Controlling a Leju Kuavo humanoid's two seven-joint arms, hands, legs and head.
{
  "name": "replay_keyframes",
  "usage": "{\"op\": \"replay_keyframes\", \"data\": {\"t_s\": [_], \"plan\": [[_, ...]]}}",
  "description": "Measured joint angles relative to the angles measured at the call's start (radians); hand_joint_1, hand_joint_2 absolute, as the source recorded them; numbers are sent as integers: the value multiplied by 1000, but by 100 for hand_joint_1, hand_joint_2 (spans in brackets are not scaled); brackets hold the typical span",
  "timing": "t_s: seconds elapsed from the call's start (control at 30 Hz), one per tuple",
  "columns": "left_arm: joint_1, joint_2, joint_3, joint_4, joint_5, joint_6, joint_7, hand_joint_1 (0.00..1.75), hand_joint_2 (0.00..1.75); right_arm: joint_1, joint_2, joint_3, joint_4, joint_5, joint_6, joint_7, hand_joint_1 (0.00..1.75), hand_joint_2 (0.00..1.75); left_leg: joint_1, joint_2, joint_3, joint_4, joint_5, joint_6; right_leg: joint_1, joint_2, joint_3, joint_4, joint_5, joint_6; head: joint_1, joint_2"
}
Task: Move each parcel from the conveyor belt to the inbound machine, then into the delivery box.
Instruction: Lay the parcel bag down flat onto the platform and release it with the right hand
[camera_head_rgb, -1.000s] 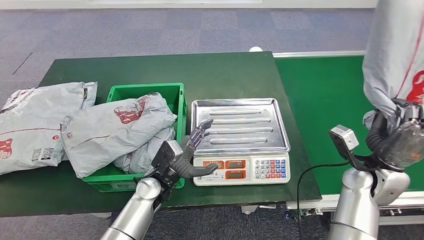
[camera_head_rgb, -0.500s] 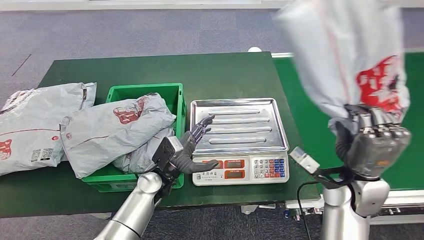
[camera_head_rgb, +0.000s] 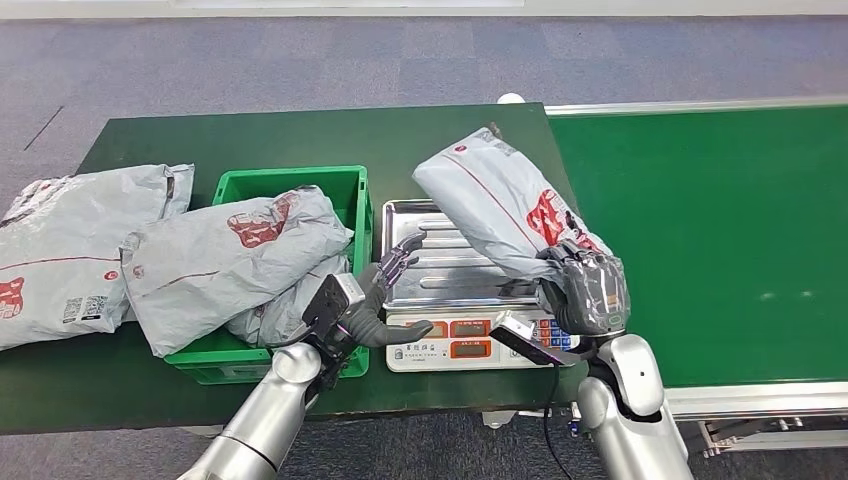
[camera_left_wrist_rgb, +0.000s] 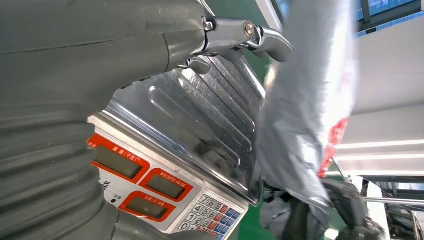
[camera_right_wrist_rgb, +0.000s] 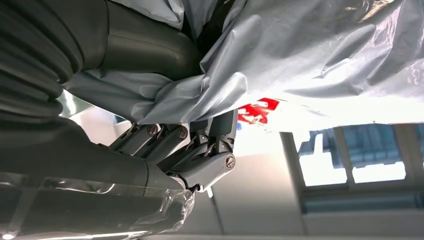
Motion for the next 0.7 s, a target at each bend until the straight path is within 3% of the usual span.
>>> {"op": "replay_keyframes", "data": {"t_s": [0.2,0.4,0.7], "plan": [[0,3,0,0,-3,0,4,0,175,-19,-26,31,32,30,24,93,175,175,0,0,0,0,0,0,0,0,0,0,0,0,0,0],[0,5,0,2,-4,-1,0,0,175,-23,-35,34,40,-28,23,51,175,175,0,1,0,0,0,0,0,0,0,0,0,0,0,0],[0,5,0,8,-4,-1,-2,0,175,-23,-36,34,40,-31,19,50,175,175,0,1,0,0,0,0,0,0,0,0,0,0,0,0]]}}
